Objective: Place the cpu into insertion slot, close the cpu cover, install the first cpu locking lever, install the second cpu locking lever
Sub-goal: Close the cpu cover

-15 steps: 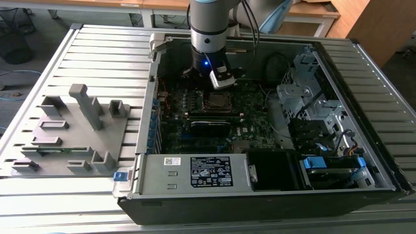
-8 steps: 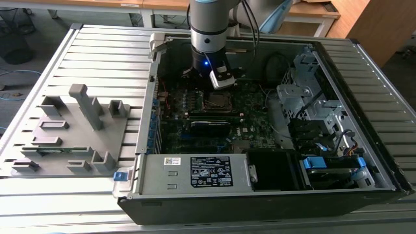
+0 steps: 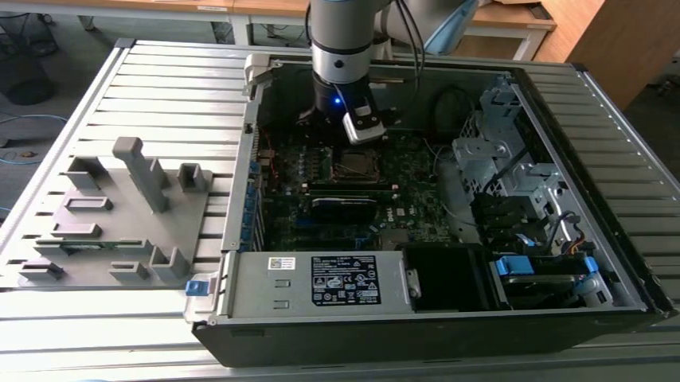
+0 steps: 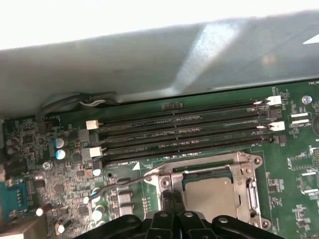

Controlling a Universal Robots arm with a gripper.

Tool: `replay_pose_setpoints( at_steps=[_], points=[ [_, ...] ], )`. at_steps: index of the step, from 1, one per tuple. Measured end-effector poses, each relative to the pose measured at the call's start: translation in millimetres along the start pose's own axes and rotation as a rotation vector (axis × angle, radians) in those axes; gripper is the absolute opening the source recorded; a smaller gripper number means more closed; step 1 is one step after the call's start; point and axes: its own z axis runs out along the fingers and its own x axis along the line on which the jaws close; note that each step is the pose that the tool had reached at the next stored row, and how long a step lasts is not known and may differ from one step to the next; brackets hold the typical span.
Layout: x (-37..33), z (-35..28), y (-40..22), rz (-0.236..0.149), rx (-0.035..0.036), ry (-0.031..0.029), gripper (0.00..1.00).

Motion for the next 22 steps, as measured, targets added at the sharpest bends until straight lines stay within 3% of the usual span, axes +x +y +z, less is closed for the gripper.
replay_pose_setpoints(
  at_steps=[6,12,22],
  points=[
    [-0.4,-10.0,0.0,0.000,0.0004,0.0002,0.10],
    [-2.3,-10.0,0.4,0.000,0.0003,0.0002,0.10],
    [-31.0,-8.6,4.8,0.000,0.0002,0.0002,0.10]
  ],
)
